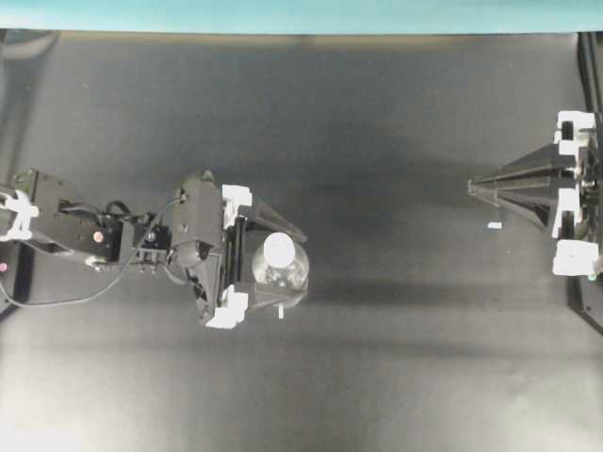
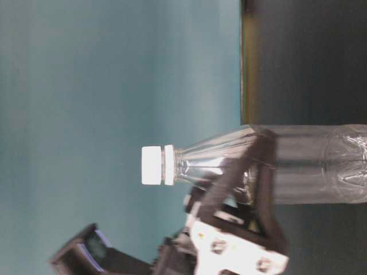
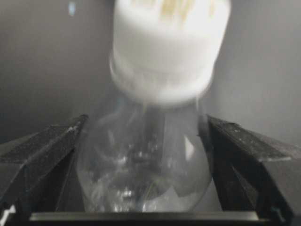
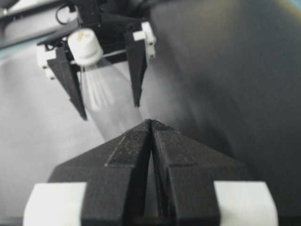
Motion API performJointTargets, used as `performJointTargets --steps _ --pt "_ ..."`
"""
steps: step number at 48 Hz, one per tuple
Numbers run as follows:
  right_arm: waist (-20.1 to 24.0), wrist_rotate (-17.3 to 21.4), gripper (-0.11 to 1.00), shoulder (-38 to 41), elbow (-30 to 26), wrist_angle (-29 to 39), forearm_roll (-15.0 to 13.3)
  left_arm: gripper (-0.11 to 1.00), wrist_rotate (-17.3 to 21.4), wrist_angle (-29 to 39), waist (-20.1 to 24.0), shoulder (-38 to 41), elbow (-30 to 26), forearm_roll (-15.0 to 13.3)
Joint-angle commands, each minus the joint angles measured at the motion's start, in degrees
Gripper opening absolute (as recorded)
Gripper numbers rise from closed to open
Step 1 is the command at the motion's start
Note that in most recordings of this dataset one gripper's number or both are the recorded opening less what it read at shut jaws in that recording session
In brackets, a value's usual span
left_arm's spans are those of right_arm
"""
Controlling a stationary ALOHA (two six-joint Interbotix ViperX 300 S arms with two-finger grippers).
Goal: Open the bottle cap by holding the bottle with the left arm and twisting the cap with the right arm.
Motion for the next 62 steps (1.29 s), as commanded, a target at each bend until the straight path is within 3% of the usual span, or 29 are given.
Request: performJointTargets --steps 1,18,34,43,55,62 --pt "0.0 1.6 0.0 0.4 -1.7 1.3 0.1 0.97 0.1 -2.3 0.0 1.9 0.2 0.2" --pt "0.7 3.3 0.0 -2.3 -6.1 12.8 0.1 0.97 -0.4 -4.0 -0.4 9.9 0.3 0.2" --pt "3.2 3.4 0.0 0.5 -8.0 15.8 0.1 0.92 -0.4 -3.1 -0.6 10.0 0.7 0.2" --pt "6.4 4.1 0.0 8.3 -17.9 23.4 1.4 0.82 0.6 -2.3 -0.8 10.0 0.5 0.2" --pt "5.9 4.8 0.0 22.1 -36.4 50.1 3.6 0.82 2.5 -0.4 -1.2 10.0 0.9 0.2" --pt "5.6 8.0 0.16 29.3 -44.4 55.5 4.0 0.82 2.5 0.1 -1.2 9.9 0.9 0.2"
